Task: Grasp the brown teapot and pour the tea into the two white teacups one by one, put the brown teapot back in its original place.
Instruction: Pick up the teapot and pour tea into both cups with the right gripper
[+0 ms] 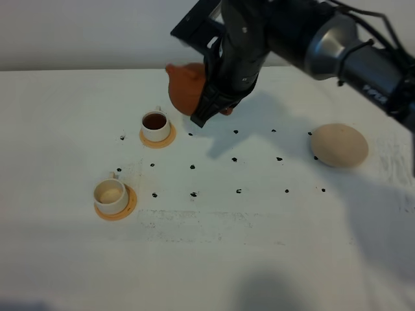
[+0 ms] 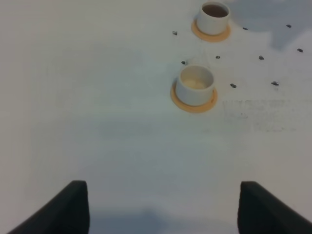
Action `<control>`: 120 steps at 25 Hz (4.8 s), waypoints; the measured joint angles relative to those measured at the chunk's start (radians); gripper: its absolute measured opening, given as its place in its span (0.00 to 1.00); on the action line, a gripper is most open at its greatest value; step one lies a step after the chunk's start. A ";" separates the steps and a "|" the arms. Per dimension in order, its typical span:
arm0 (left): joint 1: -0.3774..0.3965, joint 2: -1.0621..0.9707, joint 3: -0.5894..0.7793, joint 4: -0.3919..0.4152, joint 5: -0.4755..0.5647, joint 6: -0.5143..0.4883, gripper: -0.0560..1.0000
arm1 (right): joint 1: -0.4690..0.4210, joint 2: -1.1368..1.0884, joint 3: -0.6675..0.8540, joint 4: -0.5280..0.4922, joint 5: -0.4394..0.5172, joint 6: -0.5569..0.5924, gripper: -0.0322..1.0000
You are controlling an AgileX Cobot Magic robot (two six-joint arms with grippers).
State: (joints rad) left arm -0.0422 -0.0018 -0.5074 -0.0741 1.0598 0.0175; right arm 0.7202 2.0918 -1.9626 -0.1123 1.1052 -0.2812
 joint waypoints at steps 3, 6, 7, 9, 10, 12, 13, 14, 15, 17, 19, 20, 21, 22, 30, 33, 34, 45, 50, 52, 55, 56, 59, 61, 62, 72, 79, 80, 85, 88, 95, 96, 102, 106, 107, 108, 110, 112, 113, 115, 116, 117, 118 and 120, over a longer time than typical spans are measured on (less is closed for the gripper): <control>0.000 0.000 0.000 0.000 0.000 0.000 0.63 | 0.000 -0.052 0.064 0.000 -0.028 0.010 0.15; 0.000 0.000 0.000 0.000 0.000 0.000 0.63 | 0.002 -0.090 0.133 0.001 -0.051 0.020 0.15; 0.000 0.000 0.000 0.000 0.000 0.000 0.63 | 0.004 -0.102 0.158 0.000 -0.062 0.021 0.15; 0.000 0.000 0.000 0.000 0.000 0.000 0.63 | 0.009 -0.126 0.212 0.003 -0.091 0.025 0.15; 0.000 0.000 0.000 0.000 0.000 0.000 0.63 | 0.009 -0.139 0.242 0.009 -0.107 0.025 0.15; 0.000 0.000 0.000 0.000 0.000 0.000 0.63 | 0.014 -0.162 0.306 0.015 -0.146 0.026 0.15; 0.000 0.000 0.000 0.000 0.000 0.000 0.63 | 0.020 -0.174 0.332 0.015 -0.157 0.026 0.15; 0.000 0.000 0.000 0.000 0.000 0.000 0.63 | 0.027 -0.183 0.363 0.019 -0.171 0.027 0.15; 0.000 0.000 0.000 0.000 0.000 0.000 0.63 | 0.038 -0.189 0.391 0.019 -0.181 0.028 0.15; 0.000 0.000 0.000 0.000 0.000 0.000 0.63 | 0.060 -0.195 0.428 0.015 -0.190 0.032 0.15; 0.000 0.000 0.000 0.000 0.000 0.000 0.63 | 0.085 -0.195 0.455 0.008 -0.205 0.032 0.15; 0.000 0.000 0.000 0.000 0.000 0.000 0.63 | 0.099 -0.195 0.464 0.003 -0.212 0.032 0.15; 0.000 0.000 0.000 0.000 0.000 0.000 0.63 | 0.113 -0.195 0.473 -0.002 -0.222 0.034 0.15; 0.000 0.000 0.000 0.000 0.000 0.000 0.63 | 0.128 -0.195 0.477 -0.011 -0.230 0.041 0.15; 0.000 0.000 0.000 0.000 0.000 0.000 0.63 | 0.222 -0.195 0.479 -0.071 -0.269 0.070 0.15; 0.000 0.000 0.000 0.000 0.000 0.000 0.63 | 0.229 -0.195 0.479 -0.072 -0.272 0.066 0.15; 0.000 0.000 0.000 0.000 0.000 0.000 0.63 | 0.229 -0.193 0.479 -0.072 -0.274 0.066 0.15; 0.000 0.000 0.000 0.000 0.000 0.000 0.63 | 0.229 -0.105 0.479 -0.114 -0.336 0.016 0.15; 0.000 0.000 0.000 0.000 0.000 0.000 0.63 | 0.229 -0.103 0.479 -0.212 -0.372 0.016 0.15; 0.000 0.000 0.000 0.000 0.000 0.000 0.63 | 0.230 -0.097 0.479 -0.244 -0.376 0.013 0.15; 0.000 0.000 0.000 0.000 0.000 0.000 0.63 | 0.240 -0.089 0.479 -0.283 -0.388 0.013 0.15; 0.000 0.000 0.000 0.000 0.000 0.000 0.63 | 0.247 -0.088 0.479 -0.291 -0.395 0.013 0.15; 0.000 0.000 0.000 0.000 0.000 0.000 0.63 | 0.259 -0.087 0.479 -0.314 -0.423 0.013 0.15; 0.000 0.000 0.000 0.000 0.000 0.000 0.63 | 0.267 -0.083 0.479 -0.334 -0.435 0.013 0.15; 0.000 0.000 0.000 0.000 0.000 0.000 0.63 | 0.268 -0.079 0.479 -0.340 -0.440 0.013 0.15; 0.000 0.000 0.000 0.000 0.000 0.000 0.63 | 0.268 -0.021 0.400 -0.372 -0.437 0.014 0.15; 0.000 0.000 0.000 0.000 0.000 0.000 0.63 | 0.284 0.005 0.398 -0.423 -0.454 0.013 0.15; 0.000 0.000 0.000 0.000 0.000 0.000 0.63 | 0.287 0.012 0.398 -0.434 -0.459 0.013 0.15; 0.000 0.000 0.000 0.000 0.000 0.000 0.63 | 0.289 0.041 0.397 -0.481 -0.470 0.013 0.15; 0.000 0.000 0.000 0.000 0.000 0.000 0.63 | 0.293 0.054 0.397 -0.509 -0.472 0.014 0.15; 0.000 0.000 0.000 0.000 0.000 0.000 0.63 | 0.299 0.065 0.397 -0.591 -0.486 0.021 0.15; 0.000 0.000 0.000 0.000 0.000 0.000 0.63 | 0.301 0.065 0.397 -0.609 -0.487 0.026 0.15; 0.000 0.000 0.000 0.000 0.000 0.000 0.63 | 0.308 0.065 0.397 -0.682 -0.491 0.048 0.15; 0.000 0.000 0.000 0.000 0.000 0.000 0.63 | 0.308 0.065 0.397 -0.731 -0.491 0.052 0.15; 0.000 0.000 0.000 0.000 0.000 0.000 0.63 | 0.308 0.065 0.397 -0.740 -0.491 0.053 0.15; 0.000 0.000 0.000 0.000 0.000 0.000 0.63 | 0.308 0.065 0.397 -0.747 -0.491 0.055 0.15; 0.000 0.000 0.000 0.000 0.000 0.000 0.63 | 0.308 0.065 0.397 -0.752 -0.491 0.055 0.15; 0.000 0.000 0.000 0.000 0.000 0.000 0.63 | 0.308 0.065 0.398 -0.754 -0.492 0.055 0.15; 0.000 0.000 0.000 0.000 0.000 0.000 0.63 | 0.308 0.065 0.402 -0.755 -0.497 0.056 0.15; 0.000 0.000 0.000 0.000 0.000 0.000 0.63 | 0.308 0.065 0.414 -0.757 -0.502 0.058 0.15; 0.000 0.000 0.000 0.000 0.000 0.000 0.63 | 0.308 0.065 0.422 -0.757 -0.507 0.058 0.15; 0.000 0.000 0.000 0.000 0.000 0.000 0.63 | 0.308 0.065 0.431 -0.757 -0.509 0.058 0.15; 0.000 0.000 0.000 0.000 0.000 0.000 0.63 | 0.308 0.065 0.439 -0.757 -0.512 0.059 0.15; 0.000 0.000 0.000 0.000 0.000 0.000 0.63 | 0.308 0.065 0.449 -0.757 -0.516 0.059 0.15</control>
State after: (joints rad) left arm -0.0422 -0.0018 -0.5074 -0.0741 1.0598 0.0175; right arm 1.0280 2.1568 -1.5137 -0.8694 0.5894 -0.2218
